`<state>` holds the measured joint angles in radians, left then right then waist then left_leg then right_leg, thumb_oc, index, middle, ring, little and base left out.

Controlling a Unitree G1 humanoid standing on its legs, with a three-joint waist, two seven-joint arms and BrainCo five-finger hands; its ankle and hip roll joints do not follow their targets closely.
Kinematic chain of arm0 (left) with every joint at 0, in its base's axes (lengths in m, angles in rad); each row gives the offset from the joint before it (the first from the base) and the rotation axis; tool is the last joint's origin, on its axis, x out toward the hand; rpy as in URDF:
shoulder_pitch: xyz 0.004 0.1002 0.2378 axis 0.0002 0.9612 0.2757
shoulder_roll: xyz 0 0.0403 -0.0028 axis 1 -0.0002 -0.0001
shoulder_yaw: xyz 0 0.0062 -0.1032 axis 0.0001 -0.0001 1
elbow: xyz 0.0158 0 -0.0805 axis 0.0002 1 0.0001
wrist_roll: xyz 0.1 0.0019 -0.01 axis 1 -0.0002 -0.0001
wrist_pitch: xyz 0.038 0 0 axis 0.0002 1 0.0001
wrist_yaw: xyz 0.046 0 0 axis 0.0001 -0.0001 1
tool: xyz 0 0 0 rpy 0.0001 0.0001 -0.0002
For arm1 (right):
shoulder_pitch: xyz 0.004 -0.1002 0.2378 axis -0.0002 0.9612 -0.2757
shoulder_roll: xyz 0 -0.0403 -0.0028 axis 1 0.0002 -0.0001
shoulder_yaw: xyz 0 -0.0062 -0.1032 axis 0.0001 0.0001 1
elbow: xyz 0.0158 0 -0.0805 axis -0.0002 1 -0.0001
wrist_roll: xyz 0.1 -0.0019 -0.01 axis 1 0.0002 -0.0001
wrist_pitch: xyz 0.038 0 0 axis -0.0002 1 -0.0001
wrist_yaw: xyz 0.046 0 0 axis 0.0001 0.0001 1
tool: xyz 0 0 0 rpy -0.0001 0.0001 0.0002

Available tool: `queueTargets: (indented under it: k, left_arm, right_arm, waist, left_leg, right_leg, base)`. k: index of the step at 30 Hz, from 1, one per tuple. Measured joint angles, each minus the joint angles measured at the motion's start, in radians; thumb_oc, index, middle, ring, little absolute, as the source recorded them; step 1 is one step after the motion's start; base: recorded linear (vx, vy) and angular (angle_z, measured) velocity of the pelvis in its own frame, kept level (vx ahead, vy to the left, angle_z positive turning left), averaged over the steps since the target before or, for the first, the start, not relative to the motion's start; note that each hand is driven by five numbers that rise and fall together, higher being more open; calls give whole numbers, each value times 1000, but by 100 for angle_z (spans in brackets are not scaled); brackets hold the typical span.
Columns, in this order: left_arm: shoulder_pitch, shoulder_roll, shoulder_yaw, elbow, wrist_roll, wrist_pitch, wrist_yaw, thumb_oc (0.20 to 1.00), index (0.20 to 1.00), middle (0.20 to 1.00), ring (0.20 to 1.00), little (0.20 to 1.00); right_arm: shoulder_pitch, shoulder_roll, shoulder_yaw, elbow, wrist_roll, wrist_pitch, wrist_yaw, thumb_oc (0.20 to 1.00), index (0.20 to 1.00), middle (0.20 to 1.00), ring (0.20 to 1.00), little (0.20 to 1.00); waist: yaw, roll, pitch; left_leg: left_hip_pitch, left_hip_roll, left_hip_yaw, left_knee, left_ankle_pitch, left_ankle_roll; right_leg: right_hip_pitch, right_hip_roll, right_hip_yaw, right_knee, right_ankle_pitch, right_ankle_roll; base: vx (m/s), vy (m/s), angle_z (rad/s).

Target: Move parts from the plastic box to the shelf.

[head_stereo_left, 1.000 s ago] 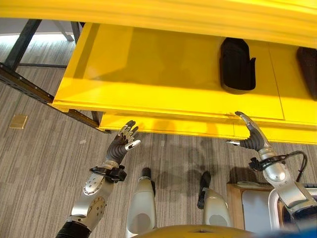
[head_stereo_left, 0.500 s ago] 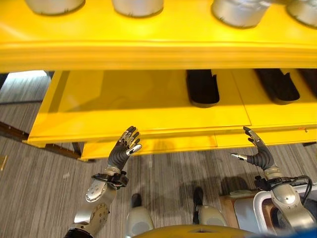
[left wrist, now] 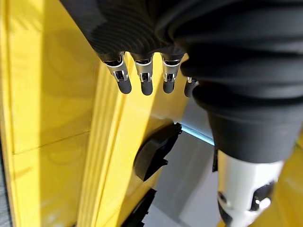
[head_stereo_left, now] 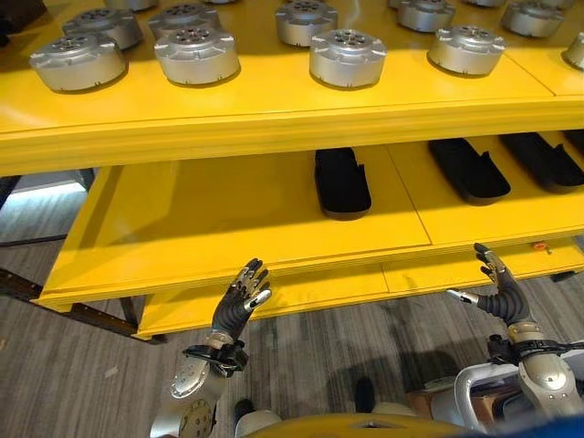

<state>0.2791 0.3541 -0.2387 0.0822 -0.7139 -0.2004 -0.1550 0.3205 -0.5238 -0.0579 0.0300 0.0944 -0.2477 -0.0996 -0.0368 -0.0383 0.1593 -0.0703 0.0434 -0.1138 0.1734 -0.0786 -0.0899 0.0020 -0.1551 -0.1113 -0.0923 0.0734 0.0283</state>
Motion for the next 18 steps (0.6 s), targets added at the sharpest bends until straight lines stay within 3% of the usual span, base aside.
queueTargets:
  k: [1,2,3,4,6,9,10,14,16,18]
  left_arm:
    - [9,-8,1,-2,1,-3,-1,1000,1000,1000,1000,1000]
    - [19,-16,2,-2,8,-2,-1,1000,1000,1000,1000,1000]
    - [23,-13,11,-1,20,-1,0,1000,1000,1000,1000,1000]
    - [22,-5,20,-4,22,-1,0,1000,1000,1000,1000,1000]
    - [-15,25,4,-3,29,0,-1,1000,1000,1000,1000,1000]
    - [-8,29,12,-5,29,-1,0,1000,1000,1000,1000,1000]
    - [-3,25,18,-10,29,-2,0,1000,1000,1000,1000,1000]
    - [-13,20,16,-12,29,-3,0,1000,1000,1000,1000,1000]
    - [21,14,25,-15,29,-1,3,1000,1000,1000,1000,1000]
    - [4,13,33,-20,29,-2,3,1000,1000,1000,1000,1000]
  right_arm:
    - [-2,-7,-5,-6,0,0,8,1000,1000,1000,1000,1000]
    - [-7,-19,-9,-11,0,-1,13,1000,1000,1000,1000,1000]
    - [-11,-6,-5,-3,-1,2,16,1000,1000,1000,1000,1000]
    - [-8,19,14,-2,-1,-1,18,1000,1000,1000,1000,1000]
    - [-23,62,42,19,0,1,19,1000,1000,1000,1000,1000]
    - [-39,96,66,31,0,1,19,1000,1000,1000,1000,1000]
    - [-38,91,66,33,0,2,18,1000,1000,1000,1000,1000]
    - [-29,93,71,36,0,2,20,1000,1000,1000,1000,1000]
    - [-57,90,82,49,0,8,28,1000,1000,1000,1000,1000]
    - [-41,91,79,50,0,18,28,1000,1000,1000,1000,1000]
  waist:
    - [7,-1,-1]
    - [7,28,-1]
    - [8,40,0]
    - [16,23,-8]
    - [3,-24,3]
    - [20,-32,-8]
    - [28,-41,-17]
    - [11,-14,-17]
    - [36,-16,-20]
    - [6,-38,-29]
  left_leg:
    - [-7,-129,-105,-18,-23,62]
    - [1,-194,-178,-61,-22,100]
    - [1,-193,-168,-74,27,168]
    - [-1,-217,-179,-75,20,162]
    - [-19,-209,-134,-78,37,176]
    - [20,-172,-81,-140,59,184]
    - [25,-176,-67,-140,59,185]
    - [35,-177,-78,-137,51,176]
    - [95,-150,11,-206,54,182]
    - [106,-148,29,-215,52,183]
  right_leg:
    - [-26,-33,30,11,-6,8]
    - [-40,-24,43,22,-4,22]
    - [-48,-3,49,27,4,41]
    - [-71,-3,88,23,3,45]
    - [-92,-7,126,28,-3,52]
    - [-92,33,120,65,-4,50]
    - [-62,35,115,25,-1,51]
    - [-43,42,112,1,12,55]
    - [-55,67,195,11,18,56]
    - [-51,69,210,2,23,52]
  base:
    - [-18,6,-57]
    - [-7,19,-64]
    - [-8,35,-58]
    - [23,86,-49]
    - [47,136,-48]
    - [26,37,-60]
    - [0,0,-40]
    - [93,142,-11]
    - [35,96,-110]
    - [20,99,-51]
